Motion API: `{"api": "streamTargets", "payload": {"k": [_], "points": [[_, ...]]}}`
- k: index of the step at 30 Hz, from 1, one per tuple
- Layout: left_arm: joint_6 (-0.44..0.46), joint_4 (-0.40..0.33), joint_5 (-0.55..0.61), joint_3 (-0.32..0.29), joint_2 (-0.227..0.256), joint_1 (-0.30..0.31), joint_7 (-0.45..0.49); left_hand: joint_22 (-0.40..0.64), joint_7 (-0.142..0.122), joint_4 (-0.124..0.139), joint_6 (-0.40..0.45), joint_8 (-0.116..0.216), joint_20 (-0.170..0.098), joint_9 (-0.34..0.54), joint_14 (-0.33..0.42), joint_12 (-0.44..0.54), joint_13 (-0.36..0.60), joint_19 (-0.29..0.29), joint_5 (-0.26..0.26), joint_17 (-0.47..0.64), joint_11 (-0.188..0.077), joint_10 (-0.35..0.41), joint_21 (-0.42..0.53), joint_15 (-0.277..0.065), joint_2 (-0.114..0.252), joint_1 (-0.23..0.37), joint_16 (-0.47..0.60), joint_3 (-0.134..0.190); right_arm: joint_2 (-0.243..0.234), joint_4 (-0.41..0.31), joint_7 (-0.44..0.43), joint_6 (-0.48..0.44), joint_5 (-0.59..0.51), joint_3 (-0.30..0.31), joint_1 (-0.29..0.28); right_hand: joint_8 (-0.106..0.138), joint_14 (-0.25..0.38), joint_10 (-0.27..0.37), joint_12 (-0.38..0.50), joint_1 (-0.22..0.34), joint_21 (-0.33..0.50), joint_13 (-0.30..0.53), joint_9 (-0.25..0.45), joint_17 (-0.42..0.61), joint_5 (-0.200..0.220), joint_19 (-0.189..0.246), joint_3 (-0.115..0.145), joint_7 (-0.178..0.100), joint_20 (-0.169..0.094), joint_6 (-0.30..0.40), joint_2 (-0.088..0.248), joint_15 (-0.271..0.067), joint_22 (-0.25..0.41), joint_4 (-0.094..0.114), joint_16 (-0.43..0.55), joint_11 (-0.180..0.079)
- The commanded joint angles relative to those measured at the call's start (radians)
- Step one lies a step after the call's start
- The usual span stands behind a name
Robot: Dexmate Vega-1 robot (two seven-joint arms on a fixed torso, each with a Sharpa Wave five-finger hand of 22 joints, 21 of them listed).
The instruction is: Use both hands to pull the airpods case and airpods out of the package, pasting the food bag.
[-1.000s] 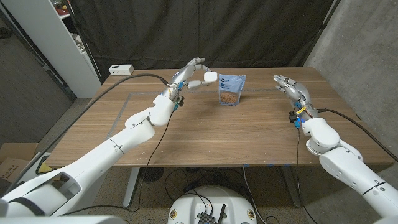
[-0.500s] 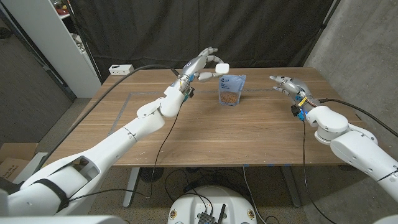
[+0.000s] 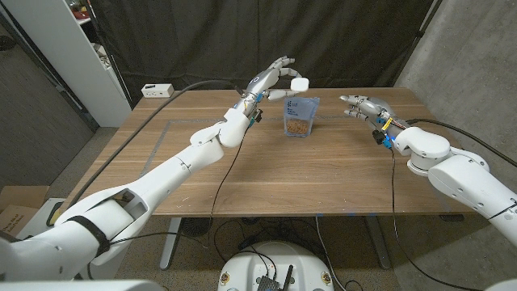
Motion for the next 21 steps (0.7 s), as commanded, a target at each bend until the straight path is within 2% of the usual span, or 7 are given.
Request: {"api": "streamTargets", "payload": {"k": [1,3,5,12,21], "points": [[-0.037,0.091,0.022,0.044,-0.065,-0.043,0.051,0.002,0.015,0.001,0.192,0.145,0.000,0.187,0.010,0.003,0.000,0.011,-0.001,0.003,-0.003,0.014,-0.001,-0.044,0.007,0.008,0.003,-0.011,0.018,0.033,0.037,0.041,0.018,-0.045,0.059,-0.007,-0.003,-0.002,-0.002,0.018,-0.003,0.003,0.003,0.003,0.005,0.002,0.003,0.038,0.004,0.005,0.008,0.007,0.002,0.005,0.002,0.005],[-0.042,0.102,0.021,0.047,-0.075,-0.044,0.066,0.002,0.018,0.002,0.193,0.146,-0.001,0.190,0.015,0.004,0.000,0.012,0.000,0.003,-0.005,0.017,-0.001,-0.045,0.007,0.009,0.004,-0.014,0.025,0.044,0.040,0.057,0.014,-0.051,0.067,-0.008,-0.005,-0.003,-0.002,0.021,-0.004,0.004,0.002,0.004,0.007,0.000,0.007,0.045,0.001,0.005,0.016,0.005,0.002,0.006,0.002,0.003],[-0.044,0.112,0.021,0.053,-0.082,-0.047,0.074,0.002,0.021,0.002,0.195,0.149,0.000,0.193,0.017,0.006,-0.001,0.014,0.000,0.004,-0.005,0.025,-0.002,-0.045,0.006,0.010,0.004,-0.017,0.027,0.054,0.051,0.062,0.013,-0.060,0.080,-0.012,-0.014,-0.009,-0.004,0.026,-0.010,0.004,0.003,0.005,0.011,-0.013,0.014,0.036,-0.024,0.000,0.038,-0.014,0.002,0.011,0.000,-0.016],[-0.045,0.146,0.021,0.073,-0.111,-0.064,0.086,0.002,0.024,0.002,0.197,0.152,0.001,0.200,0.023,0.005,-0.001,0.017,0.002,0.004,-0.006,0.028,-0.002,-0.046,0.005,0.014,0.004,-0.026,0.036,0.088,0.079,0.085,0.013,-0.085,0.113,-0.013,-0.015,-0.008,-0.003,0.028,-0.010,0.004,0.005,0.006,0.013,-0.015,0.018,0.040,-0.027,0.000,0.051,-0.017,0.003,0.014,0.001,-0.016],[-0.053,0.194,0.030,0.105,-0.138,-0.094,0.094,0.002,0.034,0.003,0.198,0.157,0.004,0.209,0.025,0.007,0.000,0.016,0.005,0.004,-0.003,0.036,-0.004,-0.043,0.003,0.020,0.003,-0.036,0.039,0.094,0.089,0.098,0.013,-0.101,0.124,-0.016,-0.012,0.005,0.002,0.043,-0.009,0.003,0.008,0.007,0.023,-0.013,0.036,0.041,-0.032,-0.006,0.094,-0.025,0.003,0.017,0.005,-0.020]]}}
